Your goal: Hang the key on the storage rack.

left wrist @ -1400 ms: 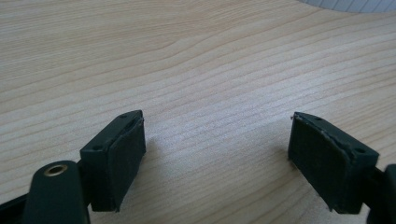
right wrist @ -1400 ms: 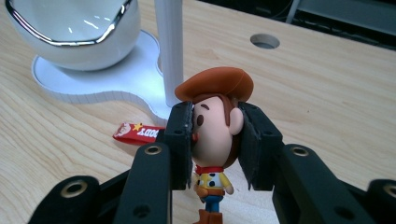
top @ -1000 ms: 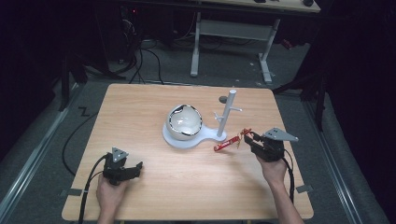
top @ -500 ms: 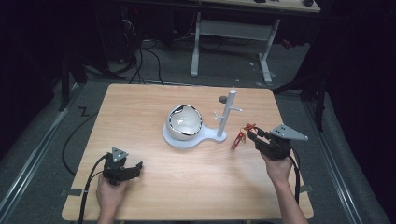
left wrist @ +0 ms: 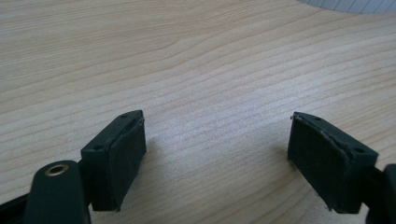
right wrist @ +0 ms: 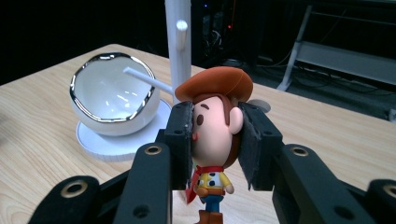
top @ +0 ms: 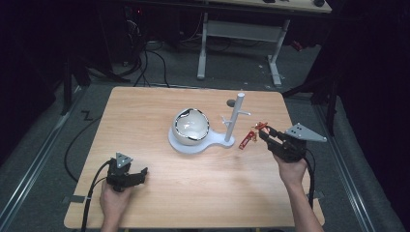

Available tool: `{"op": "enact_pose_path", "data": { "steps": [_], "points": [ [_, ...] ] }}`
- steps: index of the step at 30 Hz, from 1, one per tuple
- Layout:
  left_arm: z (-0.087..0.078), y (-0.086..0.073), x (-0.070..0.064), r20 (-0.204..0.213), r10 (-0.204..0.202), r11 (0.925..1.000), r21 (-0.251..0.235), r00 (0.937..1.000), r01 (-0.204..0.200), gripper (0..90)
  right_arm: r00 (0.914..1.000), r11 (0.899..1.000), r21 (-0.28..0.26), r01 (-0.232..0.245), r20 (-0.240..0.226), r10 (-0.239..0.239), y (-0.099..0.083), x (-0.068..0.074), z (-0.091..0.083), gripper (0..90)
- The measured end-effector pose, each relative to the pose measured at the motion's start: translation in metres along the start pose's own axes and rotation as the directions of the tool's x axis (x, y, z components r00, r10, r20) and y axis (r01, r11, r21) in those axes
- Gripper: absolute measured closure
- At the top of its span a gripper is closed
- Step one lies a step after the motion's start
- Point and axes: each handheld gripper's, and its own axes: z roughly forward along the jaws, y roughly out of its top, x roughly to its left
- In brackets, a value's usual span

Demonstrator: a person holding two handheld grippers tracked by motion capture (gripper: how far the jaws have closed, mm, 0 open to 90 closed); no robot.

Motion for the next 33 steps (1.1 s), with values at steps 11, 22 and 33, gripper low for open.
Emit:
{"op": "enact_pose_path", "data": {
  "steps": [11,22,33],
  "points": [
    [0.0,0.0,0.0,0.0,0.0,1.0,0.0,1.0,0.0,20.0,0.9999,0.999,-0.048,0.007,-0.01,-0.007,0.022,0.001,-0.006,67.6],
    [0.0,0.0,0.0,0.0,0.0,1.0,0.0,1.0,0.0,20.0,0.9997,0.997,-0.075,0.022,-0.01,-0.022,0.039,0.002,-0.008,67.6],
    [0.0,0.0,0.0,0.0,0.0,1.0,0.0,1.0,0.0,20.0,0.9991,0.996,-0.076,0.041,-0.01,-0.042,0.052,0.007,-0.002,67.6]
  ]
}}
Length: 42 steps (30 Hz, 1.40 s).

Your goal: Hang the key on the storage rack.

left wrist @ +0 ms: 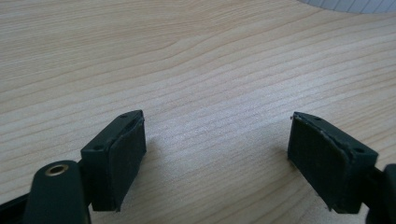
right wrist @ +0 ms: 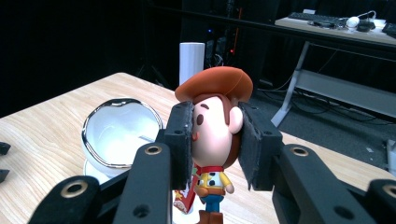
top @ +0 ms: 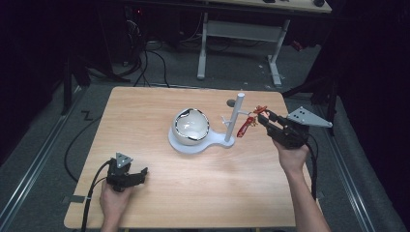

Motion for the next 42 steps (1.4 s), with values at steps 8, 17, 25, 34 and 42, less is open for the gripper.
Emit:
{"op": "enact_pose_path", "data": {
  "steps": [8,17,25,34,42],
  "points": [
    [0.0,0.0,0.0,0.0,0.0,1.0,0.0,1.0,0.0,20.0,1.0,1.0,0.014,-0.004,-0.001,0.004,0.003,-0.001,0.008,67.6],
    [0.0,0.0,0.0,0.0,0.0,1.0,0.0,1.0,0.0,20.0,1.0,0.999,0.04,-0.005,0.007,0.005,0.002,-0.001,0.02,67.5],
    [0.0,0.0,0.0,0.0,0.0,1.0,0.0,1.0,0.0,20.0,0.9998,0.998,0.057,-0.016,0.013,0.015,-0.004,-0.004,0.025,67.6],
    [0.0,0.0,0.0,0.0,0.0,1.0,0.0,1.0,0.0,20.0,0.9986,0.996,0.068,-0.05,0.018,0.049,-0.015,-0.009,0.027,67.5],
    [0.0,0.0,0.0,0.0,0.0,1.0,0.0,1.0,0.0,20.0,0.9971,0.994,0.085,-0.075,0.019,0.074,-0.027,-0.012,0.032,67.5]
  ]
}}
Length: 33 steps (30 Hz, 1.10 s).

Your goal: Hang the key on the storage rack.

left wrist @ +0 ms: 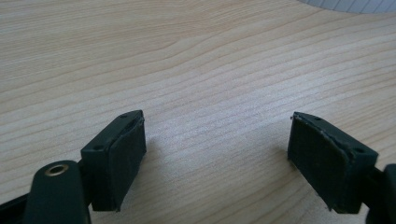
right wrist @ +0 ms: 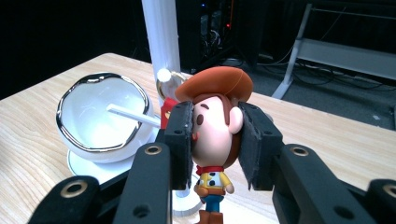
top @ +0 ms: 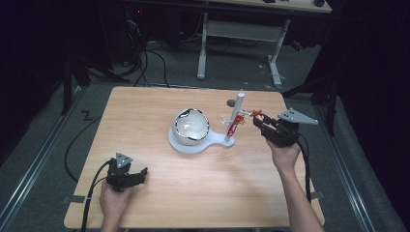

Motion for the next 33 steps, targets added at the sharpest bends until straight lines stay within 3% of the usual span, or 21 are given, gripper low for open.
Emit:
{"op": "enact_pose_path", "data": {
  "steps": [33],
  "points": [
    [0.0,0.0,0.0,0.0,0.001,1.0,0.0,1.0,-0.001,20.0,0.9997,0.997,0.071,-0.024,-0.006,0.025,-0.038,0.009,0.025,67.2]
  ]
}}
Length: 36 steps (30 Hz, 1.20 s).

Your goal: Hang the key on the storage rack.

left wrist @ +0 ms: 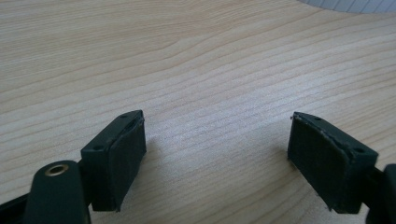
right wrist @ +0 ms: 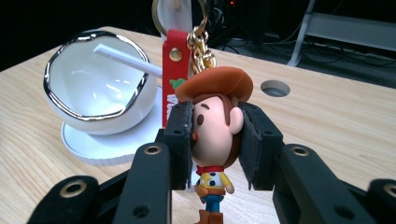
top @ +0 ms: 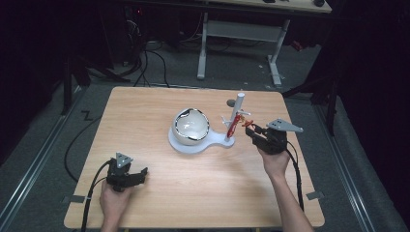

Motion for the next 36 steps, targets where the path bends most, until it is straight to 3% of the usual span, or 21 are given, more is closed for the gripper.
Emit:
{"op": "enact_pose_path", "data": {
  "steps": [15,21,29,36],
  "points": [
    [0.0,0.0,0.0,0.0,0.0,1.0,0.0,1.0,0.0,20.0,1.0,0.999,0.042,0.004,0.005,-0.004,-0.01,0.003,0.014,66.2],
    [0.0,0.0,0.0,0.0,0.0,1.0,0.0,1.0,0.0,20.0,1.0,0.999,0.049,-0.001,0.009,0.0,-0.011,0.003,0.015,60.1],
    [0.0,0.0,0.0,0.0,0.0,1.0,0.0,1.0,0.0,20.0,0.9999,1.0,0.029,-0.004,0.017,0.003,-0.013,0.001,0.01,49.6],
    [0.0,0.0,0.0,0.0,0.0,1.0,0.0,1.0,0.0,20.0,0.9998,1.0,0.0,-0.017,0.009,0.017,-0.014,-0.002,-0.004,46.6]
  ]
}}
